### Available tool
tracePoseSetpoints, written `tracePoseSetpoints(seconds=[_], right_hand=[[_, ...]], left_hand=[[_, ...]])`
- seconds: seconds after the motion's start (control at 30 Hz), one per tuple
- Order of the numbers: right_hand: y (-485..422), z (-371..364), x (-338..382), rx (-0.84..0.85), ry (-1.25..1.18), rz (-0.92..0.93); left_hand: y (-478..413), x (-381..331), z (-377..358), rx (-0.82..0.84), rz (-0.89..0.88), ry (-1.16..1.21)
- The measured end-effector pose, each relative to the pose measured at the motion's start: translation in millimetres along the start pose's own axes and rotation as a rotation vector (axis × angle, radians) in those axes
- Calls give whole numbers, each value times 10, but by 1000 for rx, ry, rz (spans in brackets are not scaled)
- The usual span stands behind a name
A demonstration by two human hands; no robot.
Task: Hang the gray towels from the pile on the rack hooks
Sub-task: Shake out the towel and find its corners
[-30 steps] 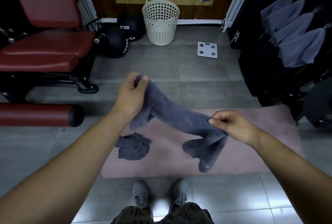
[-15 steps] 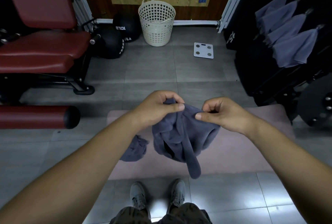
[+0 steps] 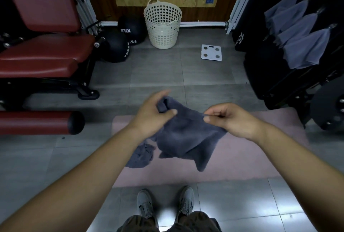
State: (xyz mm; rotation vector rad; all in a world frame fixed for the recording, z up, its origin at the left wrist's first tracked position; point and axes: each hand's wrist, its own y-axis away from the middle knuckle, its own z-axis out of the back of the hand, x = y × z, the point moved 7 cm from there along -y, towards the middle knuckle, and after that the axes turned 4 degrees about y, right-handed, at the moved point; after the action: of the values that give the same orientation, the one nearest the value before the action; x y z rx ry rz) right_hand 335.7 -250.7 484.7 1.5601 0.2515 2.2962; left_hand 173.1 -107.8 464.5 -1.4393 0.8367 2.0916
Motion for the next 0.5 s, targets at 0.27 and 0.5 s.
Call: tracePoseSetpoints(seconds=[0.27, 0.5], right_hand=[[-57, 9, 213, -48, -66, 9], [156, 355, -212, -146, 86, -120]], left_hand=[[-10, -185, -194, 173, -47, 69], [-127, -17, 347, -196, 31, 300]])
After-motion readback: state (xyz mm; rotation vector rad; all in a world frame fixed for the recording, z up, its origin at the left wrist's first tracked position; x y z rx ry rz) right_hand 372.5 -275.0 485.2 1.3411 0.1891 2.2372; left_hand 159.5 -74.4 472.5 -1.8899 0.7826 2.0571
